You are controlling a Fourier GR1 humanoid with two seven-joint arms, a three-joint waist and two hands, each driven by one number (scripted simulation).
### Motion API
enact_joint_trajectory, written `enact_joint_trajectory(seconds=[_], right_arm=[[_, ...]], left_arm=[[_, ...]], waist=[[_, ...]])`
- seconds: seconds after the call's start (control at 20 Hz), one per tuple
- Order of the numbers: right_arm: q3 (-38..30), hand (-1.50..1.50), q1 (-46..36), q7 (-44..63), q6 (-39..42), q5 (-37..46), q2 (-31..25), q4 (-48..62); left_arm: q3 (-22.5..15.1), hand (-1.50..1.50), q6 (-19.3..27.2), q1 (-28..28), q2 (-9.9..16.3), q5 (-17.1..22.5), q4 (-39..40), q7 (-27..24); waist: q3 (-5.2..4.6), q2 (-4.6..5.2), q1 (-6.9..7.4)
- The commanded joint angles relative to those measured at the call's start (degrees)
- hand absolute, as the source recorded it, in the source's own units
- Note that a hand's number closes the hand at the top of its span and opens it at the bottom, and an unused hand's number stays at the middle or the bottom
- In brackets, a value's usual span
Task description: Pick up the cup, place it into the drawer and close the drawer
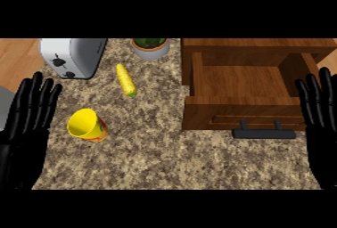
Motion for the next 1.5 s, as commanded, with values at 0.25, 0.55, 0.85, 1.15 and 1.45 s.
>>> enact_joint_trajectory(seconds=[0.25,0.55,0.85,1.15,1.45], right_arm=[[1.0,-1.5,3.6,0.7,1.4,1.7,-0.4,-7.0],[-1.0,-1.5,-4.1,6.5,6.8,-3.0,-4.3,5.5],[-1.2,-1.5,-8.3,6.2,6.9,-2.8,-3.0,8.6],[-3.6,-1.5,-10.6,3.7,9.3,-3.3,-4.6,12.0],[-2.7,-1.5,-13.3,6.9,7.7,-1.5,-3.9,11.0]], left_arm=[[13.8,-1.5,-7.8,-3.2,7.7,11.6,3.7,-2.4],[14.9,-1.5,-1.5,-5.2,2.0,18.3,12.1,6.0],[15.7,-1.5,-2.3,-6.5,2.5,13.0,24.2,-3.5],[18.2,-1.5,-6.9,-2.2,3.8,13.9,32.8,-9.7],[21.1,-1.5,-6.3,-5.8,6.2,11.2,46.6,-17.1]], waist=[[-0.04,-0.09,-0.79],[-0.03,0.05,-0.57],[-0.03,0.04,-0.74],[-0.04,0.02,-0.64],[-0.06,0.03,-0.8]])
